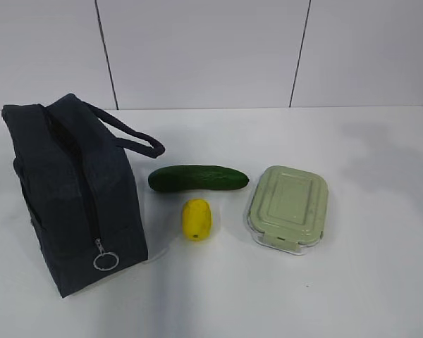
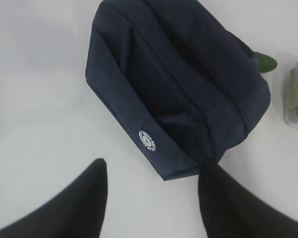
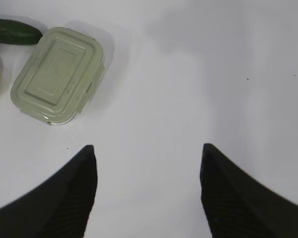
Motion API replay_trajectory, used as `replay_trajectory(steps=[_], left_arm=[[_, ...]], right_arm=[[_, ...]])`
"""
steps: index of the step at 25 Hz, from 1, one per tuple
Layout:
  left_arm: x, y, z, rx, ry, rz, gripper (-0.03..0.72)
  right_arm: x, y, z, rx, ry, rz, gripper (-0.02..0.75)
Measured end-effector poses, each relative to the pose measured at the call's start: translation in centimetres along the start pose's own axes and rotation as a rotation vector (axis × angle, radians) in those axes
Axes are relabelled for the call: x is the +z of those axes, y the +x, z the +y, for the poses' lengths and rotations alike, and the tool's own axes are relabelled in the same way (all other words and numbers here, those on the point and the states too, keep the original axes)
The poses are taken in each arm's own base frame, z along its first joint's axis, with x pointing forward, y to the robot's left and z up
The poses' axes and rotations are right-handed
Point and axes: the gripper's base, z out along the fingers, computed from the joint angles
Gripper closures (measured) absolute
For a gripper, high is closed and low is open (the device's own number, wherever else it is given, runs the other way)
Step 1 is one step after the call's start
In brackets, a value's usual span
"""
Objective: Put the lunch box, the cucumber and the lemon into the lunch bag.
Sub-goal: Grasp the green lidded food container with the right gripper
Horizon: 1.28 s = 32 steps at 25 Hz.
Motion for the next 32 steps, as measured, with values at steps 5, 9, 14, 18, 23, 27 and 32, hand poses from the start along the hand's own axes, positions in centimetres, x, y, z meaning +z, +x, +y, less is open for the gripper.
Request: replay_trajectory(steps=[5, 9, 14, 18, 23, 27, 32], left_arm=[[0.2, -0.1, 0.0, -0.003, 0.001, 0.008, 0.265], [0.3, -0.1, 0.0, -0.005, 0.002, 0.012, 0.265], [0.6, -0.2, 0.1, -0.008, 0.001, 0.023, 0.265], [0.8, -0.2, 0.1, -0.010, 0.002, 0.027, 0.265], [0.8, -0.2, 0.1, -0.016, 0.006, 0.029, 0.265], [0.9, -0.2, 0.1, -0.019, 0.010, 0.030, 0.265], [0.9, -0.3, 0.1, -0.021, 0.012, 0.026, 0.265]], right_arm=[[1.0, -0.3, 0.2, 0.013, -0.021, 0.033, 0.241], [1.7, -0.5, 0.3, 0.024, -0.038, 0.059, 0.241], [2.4, -0.6, 0.4, 0.031, -0.048, 0.083, 0.241], [2.9, -0.8, 0.6, 0.050, -0.075, 0.099, 0.241], [4.0, -1.1, 1.3, 0.103, -0.150, 0.129, 0.241], [4.7, -1.4, 1.6, 0.133, -0.184, 0.136, 0.241], [5.8, -1.8, 1.8, 0.166, -0.216, 0.153, 0.241]])
